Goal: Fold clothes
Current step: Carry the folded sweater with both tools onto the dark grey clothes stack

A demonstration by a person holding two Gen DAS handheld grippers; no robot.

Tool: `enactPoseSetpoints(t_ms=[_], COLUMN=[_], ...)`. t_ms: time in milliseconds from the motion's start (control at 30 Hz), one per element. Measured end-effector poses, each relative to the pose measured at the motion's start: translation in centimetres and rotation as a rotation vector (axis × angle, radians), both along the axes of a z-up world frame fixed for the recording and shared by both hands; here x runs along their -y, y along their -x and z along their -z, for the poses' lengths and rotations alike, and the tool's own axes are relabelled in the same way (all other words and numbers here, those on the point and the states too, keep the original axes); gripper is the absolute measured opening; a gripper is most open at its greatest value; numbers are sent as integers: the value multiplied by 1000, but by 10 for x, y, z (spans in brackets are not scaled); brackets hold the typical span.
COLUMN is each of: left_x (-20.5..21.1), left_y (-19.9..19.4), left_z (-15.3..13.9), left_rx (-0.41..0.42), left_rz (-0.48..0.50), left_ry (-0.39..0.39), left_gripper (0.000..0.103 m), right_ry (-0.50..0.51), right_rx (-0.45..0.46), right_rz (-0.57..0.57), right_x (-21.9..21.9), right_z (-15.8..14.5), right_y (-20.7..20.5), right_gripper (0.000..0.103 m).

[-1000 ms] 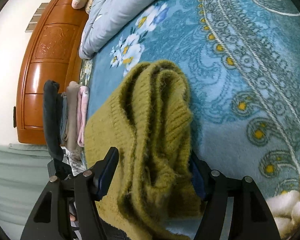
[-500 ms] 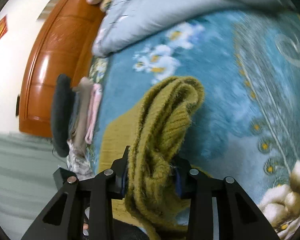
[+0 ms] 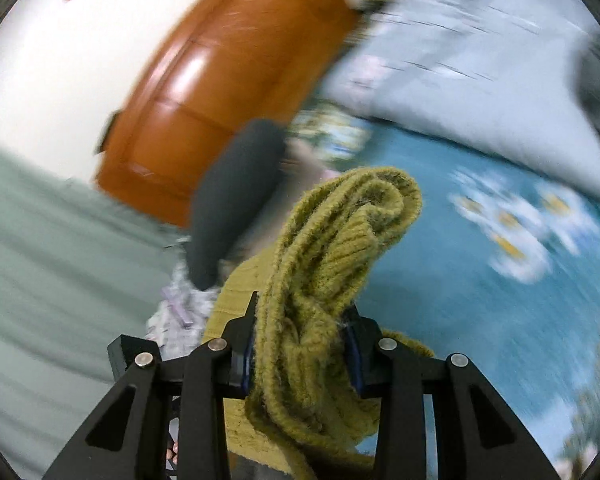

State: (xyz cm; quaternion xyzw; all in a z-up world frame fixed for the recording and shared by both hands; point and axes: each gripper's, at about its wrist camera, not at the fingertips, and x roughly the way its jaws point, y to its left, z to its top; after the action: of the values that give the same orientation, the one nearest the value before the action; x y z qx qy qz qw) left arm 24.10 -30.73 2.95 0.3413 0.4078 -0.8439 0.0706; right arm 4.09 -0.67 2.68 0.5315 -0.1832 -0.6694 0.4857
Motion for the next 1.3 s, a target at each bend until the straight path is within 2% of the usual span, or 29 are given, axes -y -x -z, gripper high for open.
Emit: enactPoseSetpoints(t_ms=[167, 367, 500, 600, 733, 833, 933, 1000, 1100, 1233, 1300], left_x=[72, 152, 202, 235, 262, 272, 273, 273, 271, 268, 266], left_y=[-12, 8, 26, 38, 62, 75, 74, 74, 72, 64, 57], left_z=[-57, -96, -102, -88, -44, -3, 14, 16, 2, -19, -31], left_rx=[-93, -141, -154, -150, -84, -16, -29, -39, -34, -9, 9], left_rz=[-111, -216, -262, -310, -347, -356, -356, -344, -328, -343, -366], left_ry=[72, 137, 153, 125, 91, 62, 58, 56, 74, 143, 200], left_gripper=[31, 31, 31, 31, 31, 31, 34, 37, 38, 40, 44], right_ry=[92, 124, 135, 122, 78, 16, -67, -75, -72, -89, -115], right_rx=[-70, -160, -194, -233, -246, -221, -194, -149, -113, -129, -185], right_rz=[-164, -303, -355, -388, -394, -376, -339, -298, -268, -294, -311], right_x=[99, 223, 295, 341, 388, 410, 422, 422, 423, 426, 421], right_z=[-53, -104, -124, -130, -110, -72, -28, -6, 4, -8, -24], right_y=[16, 45, 66, 83, 109, 126, 136, 148, 160, 164, 162], right_gripper=[37, 37, 37, 37, 37, 37, 37, 37, 38, 43, 46])
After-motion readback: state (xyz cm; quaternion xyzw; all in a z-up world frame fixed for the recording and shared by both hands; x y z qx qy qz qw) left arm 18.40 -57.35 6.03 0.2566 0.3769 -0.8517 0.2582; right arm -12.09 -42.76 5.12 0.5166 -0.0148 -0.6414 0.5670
